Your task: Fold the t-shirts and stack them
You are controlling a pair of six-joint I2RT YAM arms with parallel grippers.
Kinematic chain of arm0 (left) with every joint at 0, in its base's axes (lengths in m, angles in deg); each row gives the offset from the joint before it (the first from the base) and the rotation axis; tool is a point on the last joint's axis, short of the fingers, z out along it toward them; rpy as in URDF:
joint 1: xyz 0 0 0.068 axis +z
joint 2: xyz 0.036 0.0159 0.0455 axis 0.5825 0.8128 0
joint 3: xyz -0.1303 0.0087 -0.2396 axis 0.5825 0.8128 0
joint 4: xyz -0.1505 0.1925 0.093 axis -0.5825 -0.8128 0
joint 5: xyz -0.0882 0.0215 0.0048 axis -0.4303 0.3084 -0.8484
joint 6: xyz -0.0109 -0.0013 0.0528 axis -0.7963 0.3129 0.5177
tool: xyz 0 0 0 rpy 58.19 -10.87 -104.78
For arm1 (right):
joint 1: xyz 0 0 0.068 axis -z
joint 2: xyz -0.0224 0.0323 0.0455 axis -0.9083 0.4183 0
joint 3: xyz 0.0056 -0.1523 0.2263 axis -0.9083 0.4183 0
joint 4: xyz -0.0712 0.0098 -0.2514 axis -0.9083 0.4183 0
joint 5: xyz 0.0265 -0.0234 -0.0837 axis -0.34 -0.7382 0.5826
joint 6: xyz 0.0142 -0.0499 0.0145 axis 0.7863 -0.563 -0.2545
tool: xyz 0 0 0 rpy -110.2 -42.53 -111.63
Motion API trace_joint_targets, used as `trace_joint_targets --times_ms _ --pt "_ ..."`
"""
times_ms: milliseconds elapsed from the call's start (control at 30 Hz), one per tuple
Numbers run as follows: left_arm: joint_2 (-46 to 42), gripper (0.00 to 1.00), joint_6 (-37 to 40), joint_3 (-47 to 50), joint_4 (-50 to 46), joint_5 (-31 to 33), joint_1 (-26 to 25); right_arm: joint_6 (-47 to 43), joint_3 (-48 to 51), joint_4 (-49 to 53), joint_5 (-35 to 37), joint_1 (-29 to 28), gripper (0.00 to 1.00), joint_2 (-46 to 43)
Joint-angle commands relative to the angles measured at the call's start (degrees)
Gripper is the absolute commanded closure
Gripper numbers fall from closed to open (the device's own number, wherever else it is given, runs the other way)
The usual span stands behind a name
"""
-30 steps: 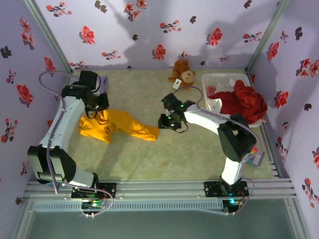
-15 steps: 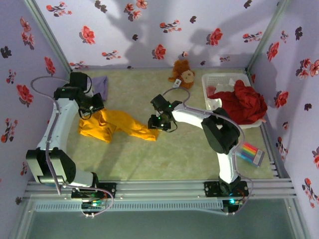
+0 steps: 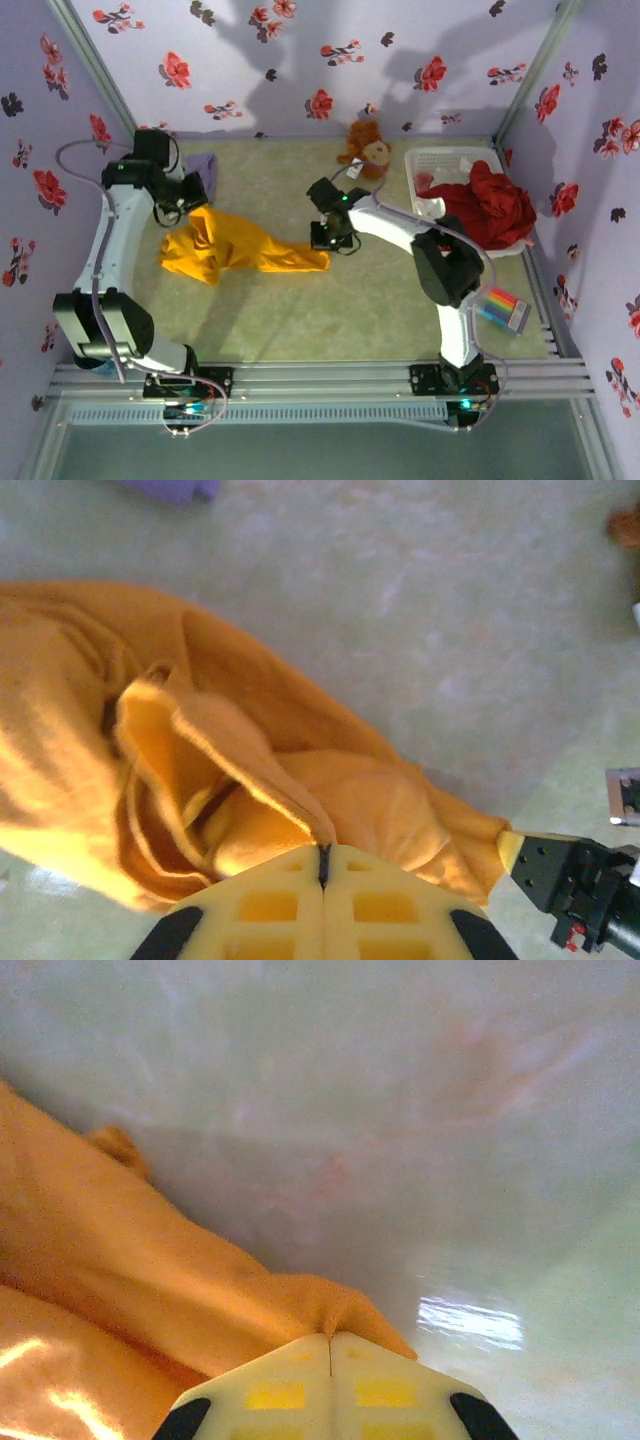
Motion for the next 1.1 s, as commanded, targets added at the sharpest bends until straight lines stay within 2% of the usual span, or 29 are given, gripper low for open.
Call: trace_joint_targets --times_ms 0,100,200,300,367,533,667,800,933,1067 --pt "5.6 1.0 -3.0 -11.5 0.9 -5.7 0.4 -3.6 -3.6 8.1 6.2 5.5 1.0 -11.3" --pt "11.2 1.0 -5.0 -24.5 -0.7 -7.5 0.0 -5.2 -5.7 13.8 6.1 11.9 1.0 -20.5" --pt "14.9 1.0 -6.5 -34.3 -1.8 -10.1 -0.4 -6.1 -4.9 17.0 6.7 15.0 1.0 -30.9" --pt "16.5 1.0 -10.7 -36.2 3.4 -16.0 -1.5 -5.5 -2.0 19.4 4.6 15.0 1.0 -39.0" --pt "17.2 1.0 -12.3 -37.5 5.5 -17.6 -3.1 -4.4 -0.8 22.0 3.9 14.5 1.0 -42.3" --pt "21.5 1.0 -19.7 -40.9 16.3 -22.1 -5.7 -3.4 1.2 22.7 8.6 14.3 1.0 -51.7" --pt "30.5 1.0 -24.7 -53.1 17.6 -26.2 -7.5 -6.4 -2.8 23.4 8.7 16.0 1.0 -51.3" --pt "39.6 1.0 -35.9 -64.1 27.6 -31.8 -10.6 -8.4 -7.4 21.8 8.4 16.8 1.0 -48.9" --pt "42.9 1.0 -44.5 -65.8 37.8 -32.3 -11.0 -9.4 -16.2 24.6 9.4 16.9 1.0 -46.4" --pt "41.4 1.0 -41.9 -65.6 35.6 -32.9 -10.7 -7.7 -20.4 27.1 6.9 16.6 1.0 -46.5"
